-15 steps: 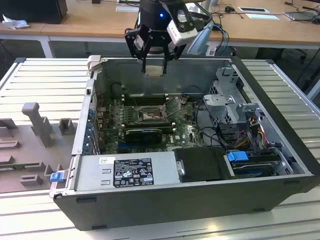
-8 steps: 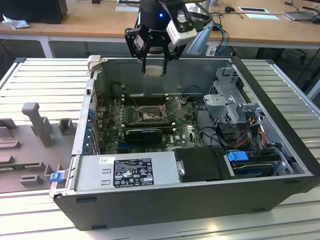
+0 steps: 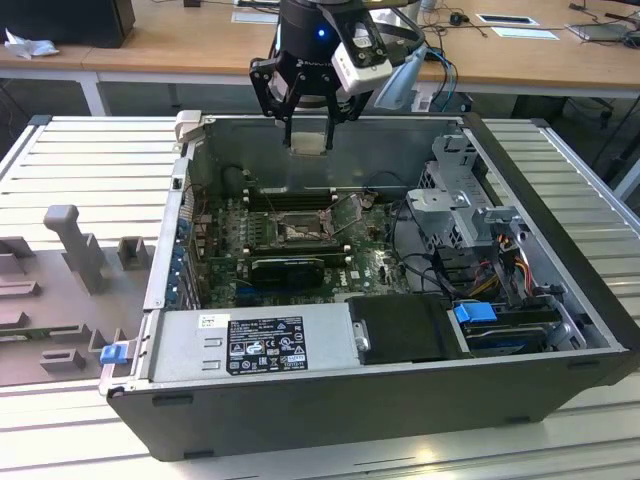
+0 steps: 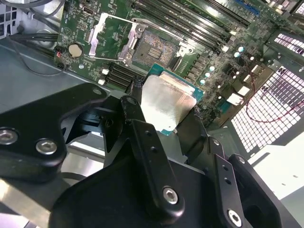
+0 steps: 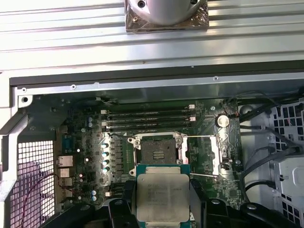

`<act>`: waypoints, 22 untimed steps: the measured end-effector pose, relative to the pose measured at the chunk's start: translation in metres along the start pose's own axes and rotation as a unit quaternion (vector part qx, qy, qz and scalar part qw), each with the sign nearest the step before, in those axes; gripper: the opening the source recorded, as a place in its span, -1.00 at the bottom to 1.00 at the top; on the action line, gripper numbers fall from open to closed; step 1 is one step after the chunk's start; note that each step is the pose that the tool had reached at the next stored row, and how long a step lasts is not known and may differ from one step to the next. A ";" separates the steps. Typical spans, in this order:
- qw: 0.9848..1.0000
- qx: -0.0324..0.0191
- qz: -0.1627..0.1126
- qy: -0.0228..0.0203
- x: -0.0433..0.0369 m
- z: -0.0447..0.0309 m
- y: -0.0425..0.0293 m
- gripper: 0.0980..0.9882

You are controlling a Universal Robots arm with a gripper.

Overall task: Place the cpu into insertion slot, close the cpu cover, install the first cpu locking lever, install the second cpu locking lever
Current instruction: 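Place the cpu into insertion slot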

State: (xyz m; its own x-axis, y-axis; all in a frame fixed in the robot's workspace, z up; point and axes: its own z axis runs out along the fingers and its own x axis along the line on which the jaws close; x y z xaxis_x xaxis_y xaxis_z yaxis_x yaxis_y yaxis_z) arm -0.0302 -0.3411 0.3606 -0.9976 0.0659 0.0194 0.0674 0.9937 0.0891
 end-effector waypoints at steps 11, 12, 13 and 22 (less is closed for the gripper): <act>1.000 0.000 0.016 -0.001 0.0000 0.0004 0.0000 -0.01; 1.000 0.000 0.016 -0.001 0.0000 0.0005 0.0000 -0.01; 1.000 0.000 0.017 -0.002 0.0000 0.0005 0.0000 -0.01; 1.000 -0.001 0.027 -0.002 0.0000 0.0007 0.0000 -0.01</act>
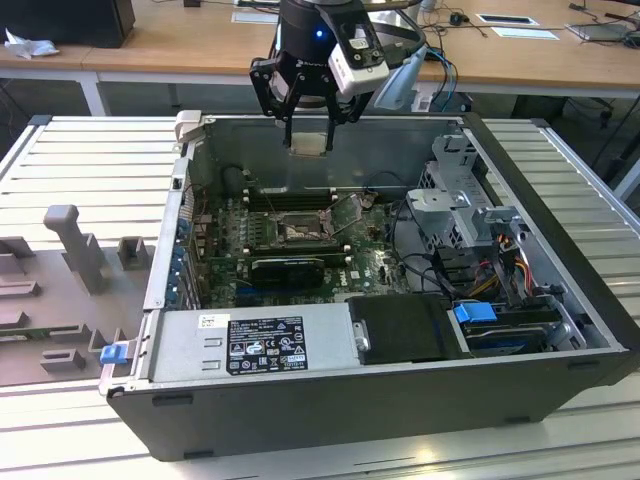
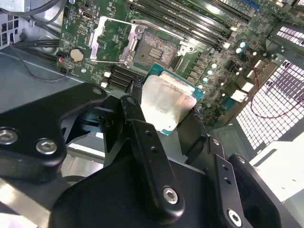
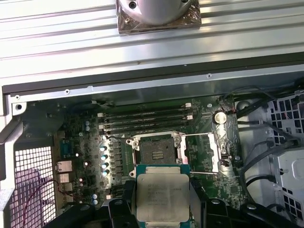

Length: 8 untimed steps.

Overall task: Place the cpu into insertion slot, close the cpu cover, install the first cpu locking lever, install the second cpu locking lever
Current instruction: 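Place the cpu into insertion slot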

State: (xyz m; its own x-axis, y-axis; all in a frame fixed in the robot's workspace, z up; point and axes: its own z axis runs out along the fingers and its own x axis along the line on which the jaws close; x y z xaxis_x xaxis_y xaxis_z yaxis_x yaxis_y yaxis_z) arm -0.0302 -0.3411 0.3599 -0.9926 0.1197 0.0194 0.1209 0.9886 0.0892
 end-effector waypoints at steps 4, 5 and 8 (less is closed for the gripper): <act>1.000 0.000 0.006 -0.001 0.0000 0.0001 0.0000 -0.01; 1.000 0.000 0.008 -0.001 0.0000 0.0001 0.0000 -0.01; 1.000 0.000 0.014 -0.001 0.0000 0.0002 0.0000 -0.01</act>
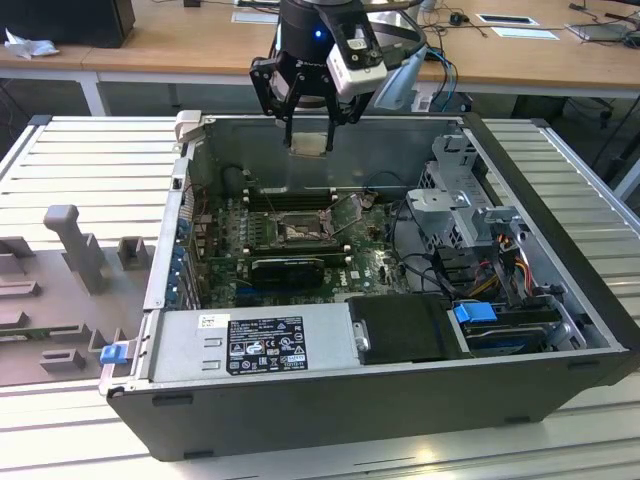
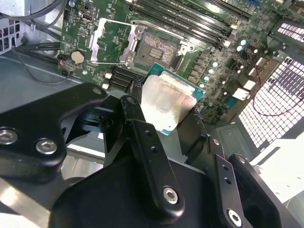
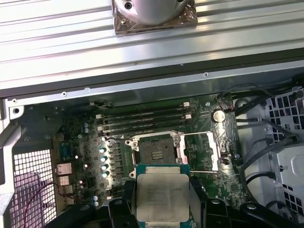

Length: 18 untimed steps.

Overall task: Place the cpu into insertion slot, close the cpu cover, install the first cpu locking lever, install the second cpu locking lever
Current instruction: 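Place the cpu into insertion slot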

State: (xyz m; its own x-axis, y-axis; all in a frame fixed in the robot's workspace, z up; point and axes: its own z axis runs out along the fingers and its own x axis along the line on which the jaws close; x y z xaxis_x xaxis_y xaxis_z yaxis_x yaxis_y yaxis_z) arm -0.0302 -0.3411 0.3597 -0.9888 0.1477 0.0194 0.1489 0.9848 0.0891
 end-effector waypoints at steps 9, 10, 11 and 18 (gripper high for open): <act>1.000 0.000 0.018 -0.002 0.0000 0.0004 0.0000 -0.01; 1.000 0.000 0.019 -0.002 0.0000 0.0004 0.0000 -0.01; 1.000 0.000 0.021 -0.002 0.0000 0.0005 0.0000 -0.01; 0.999 0.000 0.032 -0.003 0.0000 0.0006 -0.0001 -0.01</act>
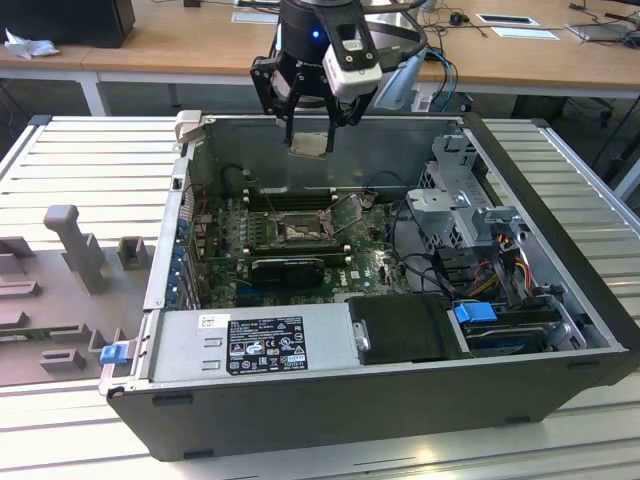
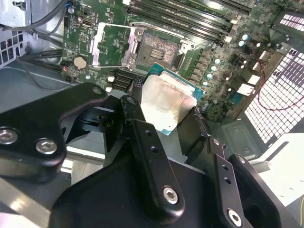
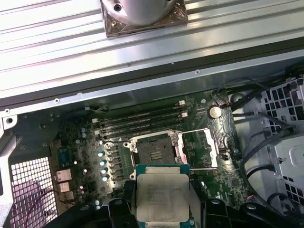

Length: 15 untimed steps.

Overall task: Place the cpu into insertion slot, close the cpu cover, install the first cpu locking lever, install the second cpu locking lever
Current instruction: 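Place the cpu into insertion slot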

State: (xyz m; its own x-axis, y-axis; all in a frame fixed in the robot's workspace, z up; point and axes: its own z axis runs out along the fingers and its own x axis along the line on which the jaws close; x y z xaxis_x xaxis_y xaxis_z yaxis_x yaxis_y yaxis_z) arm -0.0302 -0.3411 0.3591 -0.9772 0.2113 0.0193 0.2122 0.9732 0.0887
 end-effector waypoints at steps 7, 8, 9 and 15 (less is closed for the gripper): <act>1.000 0.000 0.012 -0.001 0.0000 0.0001 0.0000 -0.01; 1.000 0.000 0.013 -0.001 0.0000 0.0001 0.0000 -0.01; 1.000 0.000 0.014 -0.001 0.0000 0.0001 0.0000 -0.01; 1.000 0.000 0.022 -0.002 0.0000 0.0002 0.0000 -0.01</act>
State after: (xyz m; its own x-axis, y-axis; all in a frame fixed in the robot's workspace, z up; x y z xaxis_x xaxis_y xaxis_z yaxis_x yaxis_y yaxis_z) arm -0.0302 -0.3411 0.3589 -0.9670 0.2541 0.0193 0.2548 0.9629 0.0887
